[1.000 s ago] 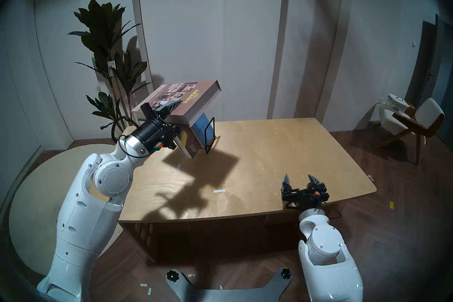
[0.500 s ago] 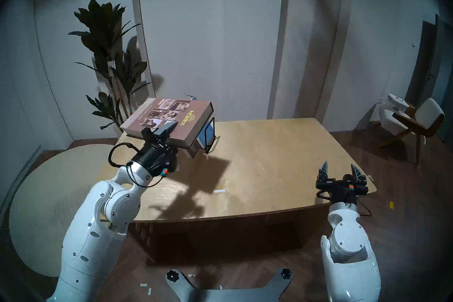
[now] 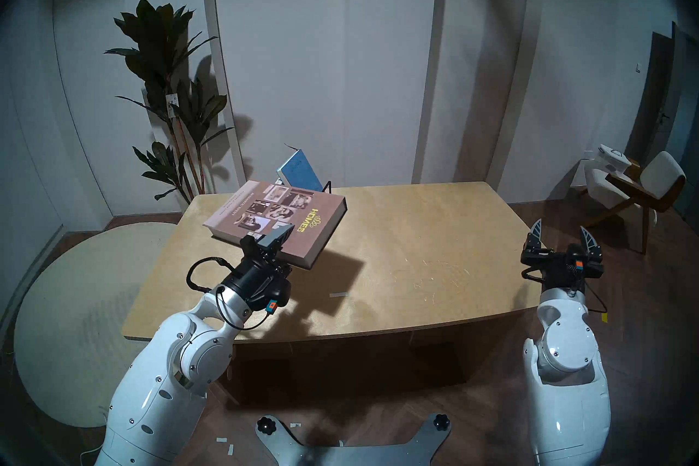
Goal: Stack the books into one stack
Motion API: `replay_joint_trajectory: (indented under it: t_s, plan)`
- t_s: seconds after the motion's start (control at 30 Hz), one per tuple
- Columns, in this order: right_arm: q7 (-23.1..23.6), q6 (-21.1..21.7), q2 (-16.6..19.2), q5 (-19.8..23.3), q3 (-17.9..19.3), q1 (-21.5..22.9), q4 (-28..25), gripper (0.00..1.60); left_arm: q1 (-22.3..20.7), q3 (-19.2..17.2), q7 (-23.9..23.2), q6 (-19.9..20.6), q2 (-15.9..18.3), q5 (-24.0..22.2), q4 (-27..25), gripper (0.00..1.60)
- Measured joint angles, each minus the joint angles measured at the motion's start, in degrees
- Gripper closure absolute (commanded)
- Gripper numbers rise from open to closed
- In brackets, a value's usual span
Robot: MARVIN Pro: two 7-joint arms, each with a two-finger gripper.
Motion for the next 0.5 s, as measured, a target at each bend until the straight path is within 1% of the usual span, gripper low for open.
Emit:
replay_joint_trajectory:
  t_s: [0.13,0.27,0.37,0.5]
  plan:
    - [0.31,0.38,0.26,0.91,1.01,0.36,-1.18,0.0,0.1,1.05,0.36,-0.9,0.43,0.87,0.94,1.6]
    - [0.61,1.48,0.48,1.2,1.27,0.58,-1.29,0.0,0.61,1.14,2.79,-1.01,0.5,2.95,1.4,1.6]
    - [0.98,2.25,0.61,1.23,0.67,0.76,-0.71,0.0,0.68,0.12,5.14,-1.42,0.5,3.71,0.78,1.6]
    - [1.6,3.09,0.62,1.22,-1.18,0.9,0.76,0.0,-0.58,-1.86,7.87,-1.93,0.48,3.58,-1.89,1.6]
